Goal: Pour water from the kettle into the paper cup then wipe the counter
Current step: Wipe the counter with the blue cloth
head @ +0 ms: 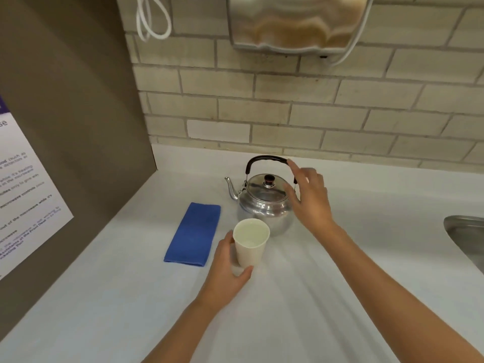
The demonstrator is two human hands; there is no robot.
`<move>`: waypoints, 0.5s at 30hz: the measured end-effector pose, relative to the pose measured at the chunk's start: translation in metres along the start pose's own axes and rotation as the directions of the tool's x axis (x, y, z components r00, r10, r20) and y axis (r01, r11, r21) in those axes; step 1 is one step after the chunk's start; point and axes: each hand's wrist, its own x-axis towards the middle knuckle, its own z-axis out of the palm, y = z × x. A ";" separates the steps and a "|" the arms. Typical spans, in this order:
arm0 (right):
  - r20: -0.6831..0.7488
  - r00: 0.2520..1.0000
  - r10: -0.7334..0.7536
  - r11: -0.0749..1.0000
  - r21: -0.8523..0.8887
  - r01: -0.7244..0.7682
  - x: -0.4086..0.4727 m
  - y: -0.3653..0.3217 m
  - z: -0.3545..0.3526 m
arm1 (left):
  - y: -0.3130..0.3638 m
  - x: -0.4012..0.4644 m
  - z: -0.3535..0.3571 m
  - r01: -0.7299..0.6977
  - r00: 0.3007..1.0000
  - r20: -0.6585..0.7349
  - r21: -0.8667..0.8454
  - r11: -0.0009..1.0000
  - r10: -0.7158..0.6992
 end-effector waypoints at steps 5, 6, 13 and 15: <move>0.230 0.970 0.077 0.994 -0.098 -0.055 -0.109 0.013 0.021 | -0.006 -0.002 -0.066 -0.083 0.996 -0.032 0.091 0.992 0.087; 0.270 0.956 0.115 0.984 -0.164 -0.072 -0.122 0.018 0.026 | -0.008 0.011 -0.077 -0.081 0.993 -0.071 0.149 0.986 0.092; 0.314 0.902 0.297 0.922 -0.341 -0.185 -0.148 0.032 0.040 | -0.033 0.112 -0.076 0.005 0.987 0.111 0.704 0.710 -0.117; 0.304 0.905 0.297 0.919 -0.349 -0.184 -0.148 0.034 0.042 | -0.045 0.113 -0.067 -0.037 0.982 0.138 0.805 0.591 -0.126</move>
